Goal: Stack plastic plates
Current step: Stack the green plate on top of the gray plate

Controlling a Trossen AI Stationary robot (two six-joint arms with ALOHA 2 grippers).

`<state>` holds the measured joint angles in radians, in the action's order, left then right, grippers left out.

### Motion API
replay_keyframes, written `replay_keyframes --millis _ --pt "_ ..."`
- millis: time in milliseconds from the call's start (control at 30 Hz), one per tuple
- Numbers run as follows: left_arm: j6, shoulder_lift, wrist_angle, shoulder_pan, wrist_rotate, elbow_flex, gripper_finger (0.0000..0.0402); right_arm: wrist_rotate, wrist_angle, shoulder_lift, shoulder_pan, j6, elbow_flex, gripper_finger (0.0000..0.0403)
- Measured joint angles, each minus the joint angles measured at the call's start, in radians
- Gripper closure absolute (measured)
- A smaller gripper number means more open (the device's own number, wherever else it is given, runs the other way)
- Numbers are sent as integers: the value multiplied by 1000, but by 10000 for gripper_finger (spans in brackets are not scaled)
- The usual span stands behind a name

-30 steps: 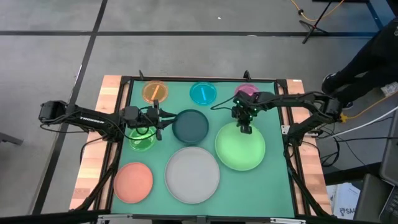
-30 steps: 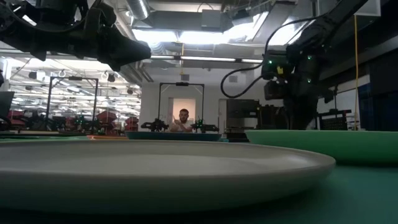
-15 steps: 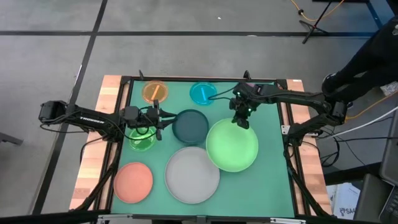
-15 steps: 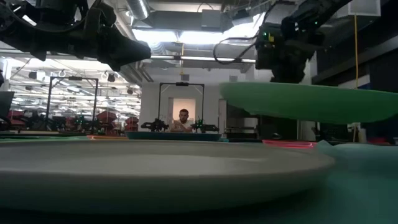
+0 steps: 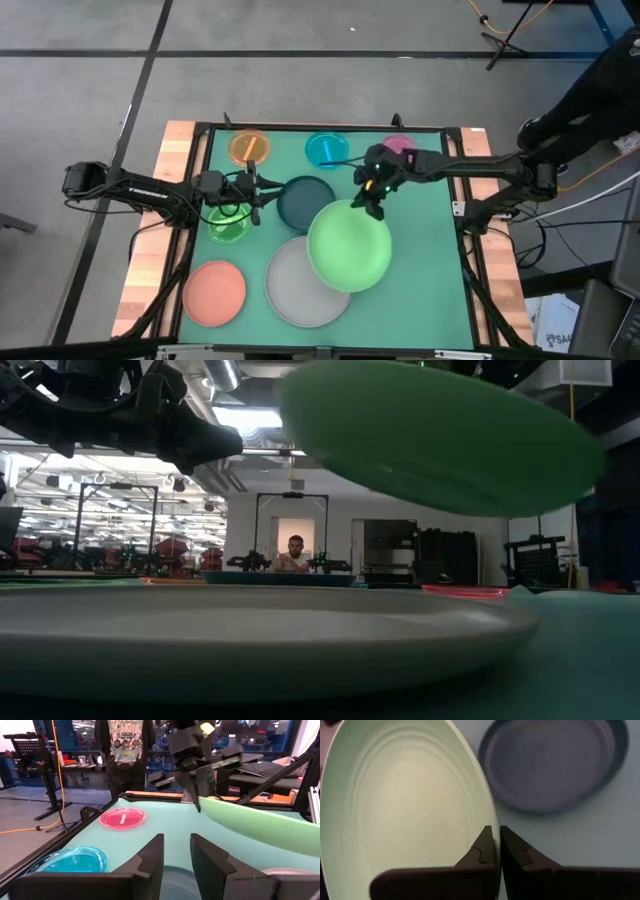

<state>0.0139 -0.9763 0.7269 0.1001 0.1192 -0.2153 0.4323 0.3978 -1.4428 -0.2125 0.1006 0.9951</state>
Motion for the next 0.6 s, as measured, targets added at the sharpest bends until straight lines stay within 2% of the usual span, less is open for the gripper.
replay_keyframes --millis 267,600 --pt "0 0 0 0 0 0 312 -176 -147 -48 135 91 0 402" --pt "0 0 0 0 0 0 312 -212 -380 -217 243 158 0 402"
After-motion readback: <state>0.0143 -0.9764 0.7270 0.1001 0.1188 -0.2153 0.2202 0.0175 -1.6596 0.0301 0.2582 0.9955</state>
